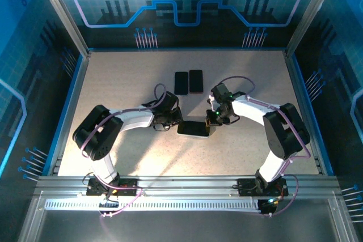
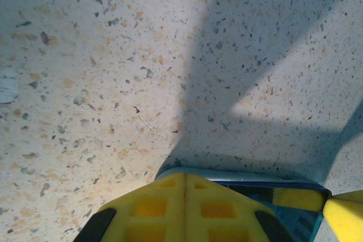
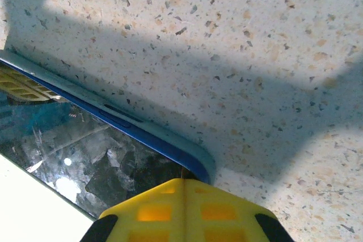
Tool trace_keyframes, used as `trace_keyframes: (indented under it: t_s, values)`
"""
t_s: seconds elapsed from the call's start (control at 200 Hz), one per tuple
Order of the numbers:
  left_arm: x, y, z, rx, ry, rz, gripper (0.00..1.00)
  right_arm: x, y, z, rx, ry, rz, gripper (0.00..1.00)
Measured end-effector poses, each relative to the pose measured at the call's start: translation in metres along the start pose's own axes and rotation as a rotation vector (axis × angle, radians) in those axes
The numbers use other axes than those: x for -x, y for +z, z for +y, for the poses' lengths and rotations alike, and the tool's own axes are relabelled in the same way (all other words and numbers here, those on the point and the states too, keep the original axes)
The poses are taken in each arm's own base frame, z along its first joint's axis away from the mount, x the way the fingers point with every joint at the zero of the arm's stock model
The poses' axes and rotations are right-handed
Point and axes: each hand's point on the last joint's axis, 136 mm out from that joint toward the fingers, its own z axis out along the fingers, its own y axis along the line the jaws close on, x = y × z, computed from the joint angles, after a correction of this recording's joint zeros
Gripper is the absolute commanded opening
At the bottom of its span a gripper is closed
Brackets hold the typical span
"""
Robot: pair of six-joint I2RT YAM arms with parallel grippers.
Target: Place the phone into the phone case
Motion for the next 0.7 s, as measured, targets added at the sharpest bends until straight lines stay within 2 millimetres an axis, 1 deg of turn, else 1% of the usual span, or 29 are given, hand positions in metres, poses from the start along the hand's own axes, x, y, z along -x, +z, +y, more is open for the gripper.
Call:
trace_keyframes:
  t_s: [0.45,0.7]
  values:
    - [-0.0001,0.0003,0.0002,-0.003,0.0,-0.001,0.04,-0.0007,0.0038,-0.0013,-0.009,-0.001,0.027,0.0]
    - [-0.0002,0.0003,0.0003,-0.002,0.0,-0.001,0.04,-0.0037,0.01,-0.0012,-0.023,0.02,0.044,0.0]
